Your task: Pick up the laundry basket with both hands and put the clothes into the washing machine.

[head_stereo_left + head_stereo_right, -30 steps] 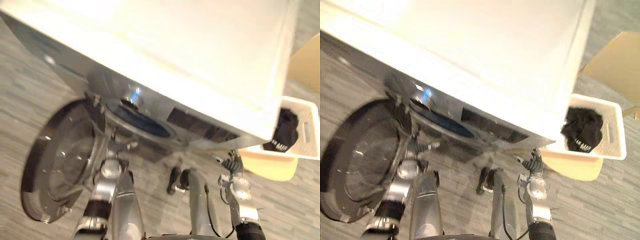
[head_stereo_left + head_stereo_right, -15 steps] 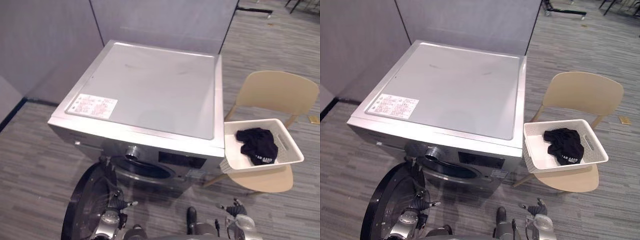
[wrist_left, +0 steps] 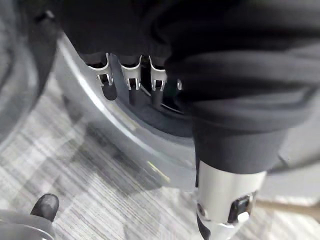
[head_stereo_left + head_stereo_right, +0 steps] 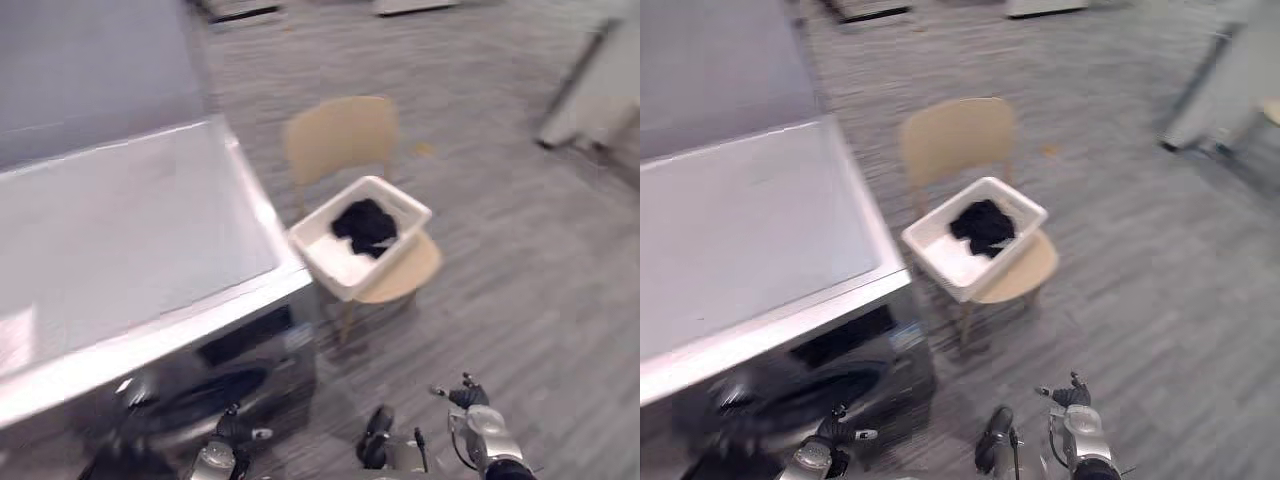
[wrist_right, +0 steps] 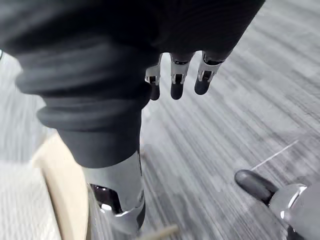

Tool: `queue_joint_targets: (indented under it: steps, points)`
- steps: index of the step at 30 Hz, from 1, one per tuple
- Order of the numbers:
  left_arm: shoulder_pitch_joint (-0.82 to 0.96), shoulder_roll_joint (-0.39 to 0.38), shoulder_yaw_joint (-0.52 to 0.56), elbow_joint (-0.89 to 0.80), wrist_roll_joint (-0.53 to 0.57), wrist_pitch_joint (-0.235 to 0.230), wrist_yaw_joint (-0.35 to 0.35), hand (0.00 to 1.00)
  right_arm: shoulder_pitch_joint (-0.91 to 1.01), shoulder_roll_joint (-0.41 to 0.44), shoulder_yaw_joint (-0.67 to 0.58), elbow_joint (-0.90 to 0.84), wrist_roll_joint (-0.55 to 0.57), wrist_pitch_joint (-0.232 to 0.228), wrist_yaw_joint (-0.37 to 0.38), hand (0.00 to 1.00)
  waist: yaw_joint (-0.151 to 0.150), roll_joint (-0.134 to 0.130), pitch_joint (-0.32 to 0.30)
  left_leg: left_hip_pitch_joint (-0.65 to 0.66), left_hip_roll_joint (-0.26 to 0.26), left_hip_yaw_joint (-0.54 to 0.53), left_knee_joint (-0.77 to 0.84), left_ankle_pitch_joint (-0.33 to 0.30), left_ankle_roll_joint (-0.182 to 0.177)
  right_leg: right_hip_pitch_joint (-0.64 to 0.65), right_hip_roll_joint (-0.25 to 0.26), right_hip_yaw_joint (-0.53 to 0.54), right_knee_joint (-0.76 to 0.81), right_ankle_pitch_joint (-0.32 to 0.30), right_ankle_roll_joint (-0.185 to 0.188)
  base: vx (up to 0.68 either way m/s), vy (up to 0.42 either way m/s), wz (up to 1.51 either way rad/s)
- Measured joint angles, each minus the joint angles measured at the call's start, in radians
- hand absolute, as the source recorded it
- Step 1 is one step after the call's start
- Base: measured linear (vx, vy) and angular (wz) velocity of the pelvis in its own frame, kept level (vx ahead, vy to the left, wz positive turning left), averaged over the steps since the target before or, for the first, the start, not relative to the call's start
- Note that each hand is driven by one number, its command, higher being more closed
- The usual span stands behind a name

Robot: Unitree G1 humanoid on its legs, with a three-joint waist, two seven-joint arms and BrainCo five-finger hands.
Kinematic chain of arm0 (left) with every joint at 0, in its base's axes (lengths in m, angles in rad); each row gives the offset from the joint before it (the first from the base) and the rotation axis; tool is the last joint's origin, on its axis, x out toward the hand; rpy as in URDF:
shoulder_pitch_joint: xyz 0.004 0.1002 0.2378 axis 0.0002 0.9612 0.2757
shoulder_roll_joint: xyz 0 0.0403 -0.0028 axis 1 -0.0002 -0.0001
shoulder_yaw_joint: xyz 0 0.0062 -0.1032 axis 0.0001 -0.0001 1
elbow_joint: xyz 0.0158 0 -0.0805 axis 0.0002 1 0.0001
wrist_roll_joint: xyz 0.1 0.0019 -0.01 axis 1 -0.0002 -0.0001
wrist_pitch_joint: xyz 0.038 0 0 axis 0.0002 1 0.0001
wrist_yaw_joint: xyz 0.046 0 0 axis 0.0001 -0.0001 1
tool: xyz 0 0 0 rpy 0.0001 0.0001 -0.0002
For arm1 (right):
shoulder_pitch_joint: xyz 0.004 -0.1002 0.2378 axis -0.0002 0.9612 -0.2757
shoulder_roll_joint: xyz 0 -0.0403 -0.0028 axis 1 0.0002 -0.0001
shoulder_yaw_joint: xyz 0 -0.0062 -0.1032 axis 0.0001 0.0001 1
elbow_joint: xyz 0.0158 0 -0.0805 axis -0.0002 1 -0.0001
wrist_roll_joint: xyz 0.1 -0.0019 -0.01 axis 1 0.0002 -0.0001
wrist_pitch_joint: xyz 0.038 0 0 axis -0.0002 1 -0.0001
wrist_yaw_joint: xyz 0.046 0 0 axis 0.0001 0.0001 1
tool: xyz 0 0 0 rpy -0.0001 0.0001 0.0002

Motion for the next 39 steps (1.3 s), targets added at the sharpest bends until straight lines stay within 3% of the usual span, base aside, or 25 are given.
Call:
queue_joint_targets:
  steps: [1,2,3,4,5,6,7,10,12,15,17,18,19,20,21,22,24,27,29,31,32,33,35,37,39]
  points:
    - [-0.012,0.000,0.005,0.014,-0.001,0.005,-0.001,0.00,0.002,-0.005,0.000,0.026,0.000,0.003,-0.009,0.00,0.002,0.011,0.001,-0.005,0.083,-0.011,0.170,0.009,0.034,0.006,0.056,0.059,-0.010,-0.007,0.005,0.27,-0.141,-2.04]
    - [-0.009,-0.001,0.006,0.017,0.000,0.007,-0.003,0.00,0.004,-0.009,0.001,0.039,-0.001,0.006,-0.014,0.00,0.004,0.027,0.003,-0.020,0.135,-0.033,0.277,0.031,0.111,0.018,0.093,0.090,-0.030,-0.012,0.007,0.26,-0.125,-2.03]
    - [0.005,-0.010,0.004,0.032,0.000,0.008,-0.005,0.00,0.005,-0.012,0.015,0.057,-0.002,0.011,-0.017,0.00,0.015,0.052,0.014,-0.084,0.210,-0.141,0.481,0.106,0.290,0.054,0.162,0.159,-0.081,-0.011,0.007,0.20,-0.081,-1.71]
    - [0.010,-0.026,0.005,0.032,0.000,0.004,-0.005,0.00,0.005,-0.018,0.023,0.059,-0.003,0.015,-0.019,0.00,0.029,0.061,0.021,-0.137,0.206,-0.240,0.559,0.085,0.272,0.065,0.185,0.197,-0.095,-0.009,0.005,0.24,-0.067,-1.97]
    - [0.011,-0.053,0.005,0.030,-0.001,-0.004,-0.004,0.00,0.000,-0.031,0.034,0.059,-0.012,0.020,-0.020,0.00,0.043,0.073,0.040,-0.268,0.137,-0.458,0.655,0.023,0.190,0.091,0.211,0.253,-0.123,-0.003,0.004,0.22,-0.003,-1.76]
    - [0.016,-0.071,0.004,0.027,-0.003,-0.005,-0.001,0.00,0.002,-0.039,0.036,0.062,-0.022,0.021,-0.020,0.00,0.060,0.067,0.051,-0.364,0.059,-0.594,0.670,-0.017,0.144,0.130,0.224,0.294,-0.157,0.008,0.013,0.28,0.022,-1.57]
    - [0.027,-0.074,0.008,0.006,-0.010,-0.009,0.001,0.00,0.003,-0.035,0.038,0.062,-0.023,0.022,-0.019,0.00,0.067,0.061,0.057,-0.396,0.026,-0.639,0.650,-0.030,0.137,0.156,0.229,0.313,-0.177,0.017,0.026,0.27,0.045,-1.28]
    - [0.031,-0.075,0.006,-0.039,-0.018,-0.022,0.008,0.00,0.005,-0.023,0.036,0.049,-0.025,0.020,-0.021,0.00,0.085,0.052,0.069,-0.522,-0.097,-0.741,0.371,-0.037,0.142,0.241,0.240,0.375,-0.263,0.024,0.044,0.23,0.066,-0.59]
    - [0.029,-0.081,0.010,-0.050,-0.023,-0.023,0.016,0.00,-0.005,-0.023,0.037,0.048,-0.025,0.018,-0.022,0.00,0.092,0.056,0.081,-0.562,-0.172,-0.765,0.061,0.035,0.129,0.294,0.249,0.386,-0.333,0.031,0.059,0.32,0.111,-0.13]
    - [0.025,-0.083,0.036,-0.060,-0.024,-0.022,0.018,0.00,-0.024,-0.025,0.048,0.046,-0.025,0.018,-0.033,0.00,0.138,0.031,0.088,-0.546,-0.225,-0.773,-0.039,0.161,0.185,0.323,0.239,0.415,-0.372,0.023,0.090,0.37,0.104,-0.12]
    - [0.025,-0.088,0.052,-0.059,-0.043,-0.023,0.018,0.00,-0.041,-0.032,0.049,0.052,-0.031,0.018,-0.033,0.00,0.142,0.027,0.100,-0.552,-0.235,-0.789,-0.003,0.132,0.231,0.323,0.228,0.407,-0.328,-0.013,0.124,0.43,0.130,0.18]
    - [0.031,-0.092,0.071,-0.058,-0.053,-0.023,0.019,0.00,-0.040,-0.031,0.050,0.061,-0.037,0.018,-0.032,0.00,0.155,0.024,0.101,-0.520,-0.246,-0.780,0.006,0.111,0.257,0.321,0.200,0.404,-0.233,-0.078,0.179,0.43,0.163,0.09]
    - [0.039,-0.095,0.073,-0.052,-0.055,-0.022,0.020,0.00,-0.032,-0.036,0.058,0.062,-0.042,0.017,-0.031,0.00,0.160,0.013,0.103,-0.465,-0.252,-0.779,-0.019,0.085,0.233,0.276,0.160,0.406,-0.039,-0.138,0.240,0.36,0.145,0.11]
    - [0.042,-0.093,0.073,-0.050,-0.058,-0.022,0.020,0.00,-0.032,-0.036,0.067,0.061,-0.045,0.014,-0.030,0.00,0.160,0.013,0.101,-0.442,-0.255,-0.784,-0.028,0.074,0.234,0.237,0.132,0.413,0.088,-0.159,0.269,0.48,0.114,0.42]
    - [0.046,-0.073,0.065,-0.046,-0.060,-0.020,0.019,0.00,-0.039,-0.024,0.069,0.061,-0.053,0.013,-0.028,0.00,0.145,-0.008,0.100,-0.394,-0.290,-0.826,-0.040,0.052,0.252,0.119,0.051,0.439,0.413,-0.150,0.311,0.44,0.058,0.78]
    - [0.046,-0.065,0.061,-0.046,-0.060,-0.018,0.019,0.00,-0.041,-0.019,0.068,0.062,-0.059,0.013,-0.025,0.00,0.129,-0.027,0.108,-0.365,-0.313,-0.851,-0.041,0.039,0.263,0.064,0.004,0.456,0.563,-0.147,0.317,0.45,0.024,0.92]
    - [0.048,-0.053,0.043,-0.044,-0.064,-0.010,0.020,0.00,-0.039,-0.026,0.065,0.069,-0.061,0.014,-0.015,0.00,0.132,-0.025,0.108,-0.314,-0.327,-0.913,-0.046,0.025,0.268,0.023,-0.047,0.461,0.638,-0.186,0.257,0.40,-0.020,0.99]
    - [0.029,-0.075,0.043,-0.047,-0.082,-0.001,0.025,0.00,-0.053,-0.033,0.065,0.067,-0.061,0.003,-0.010,0.00,0.124,0.004,0.117,-0.256,-0.316,-1.062,-0.083,0.025,0.267,-0.010,-0.020,0.546,0.389,-0.224,0.222,0.41,-0.090,1.10]
    - [-0.001,-0.078,0.044,-0.048,-0.082,-0.001,0.026,0.00,-0.047,-0.034,0.062,0.052,-0.058,0.001,-0.011,0.00,0.111,0.005,0.117,-0.270,-0.317,-1.171,-0.072,0.022,0.261,-0.047,0.047,0.765,0.217,-0.202,0.251,0.34,-0.234,1.70]
    - [-0.032,-0.093,0.044,-0.048,-0.082,-0.002,0.027,0.00,-0.024,-0.034,0.051,0.024,-0.056,0.001,-0.012,0.00,0.085,0.006,0.120,-0.302,-0.321,-1.287,-0.029,-0.002,0.218,-0.050,0.099,0.998,0.073,-0.144,0.301,0.28,-0.311,2.13]
    - [-0.050,-0.091,0.045,-0.052,-0.082,-0.003,0.028,0.00,0.004,-0.027,0.033,0.007,-0.055,0.003,-0.014,0.00,0.078,-0.011,0.121,-0.320,-0.334,-1.340,0.015,-0.035,0.164,-0.021,0.094,1.087,-0.023,-0.087,0.323,0.38,-0.523,2.20]
    - [-0.061,-0.116,0.052,-0.055,-0.083,-0.001,0.038,0.00,0.017,-0.029,0.025,0.007,-0.055,0.007,-0.014,0.00,0.081,0.008,0.138,-0.325,-0.314,-1.385,0.056,-0.070,0.126,-0.002,0.096,1.018,0.013,-0.022,0.316,0.36,-0.516,2.12]
    - [-0.052,-0.153,0.065,-0.058,-0.088,-0.012,0.043,0.00,0.030,-0.030,0.005,-0.014,-0.045,0.013,-0.016,0.00,0.081,0.013,0.138,-0.361,-0.269,-1.363,0.067,-0.033,0.089,0.018,0.090,0.892,0.051,-0.070,0.265,0.23,-0.445,1.94]
    - [-0.050,-0.170,0.075,-0.057,-0.093,-0.012,0.044,0.00,0.047,-0.027,0.001,-0.081,-0.033,0.006,-0.024,0.00,0.075,0.013,0.137,-0.387,-0.202,-1.218,0.050,0.010,0.067,0.063,0.072,0.752,0.048,-0.083,0.234,0.12,-0.385,2.03]
    - [-0.051,-0.168,0.064,-0.058,-0.105,-0.013,0.046,0.00,0.039,-0.033,-0.012,-0.111,-0.022,-0.005,-0.038,0.00,0.076,0.002,0.138,-0.403,-0.119,-0.897,0.013,0.014,0.076,0.144,0.044,0.597,-0.019,-0.089,0.213,0.06,-0.289,1.93]
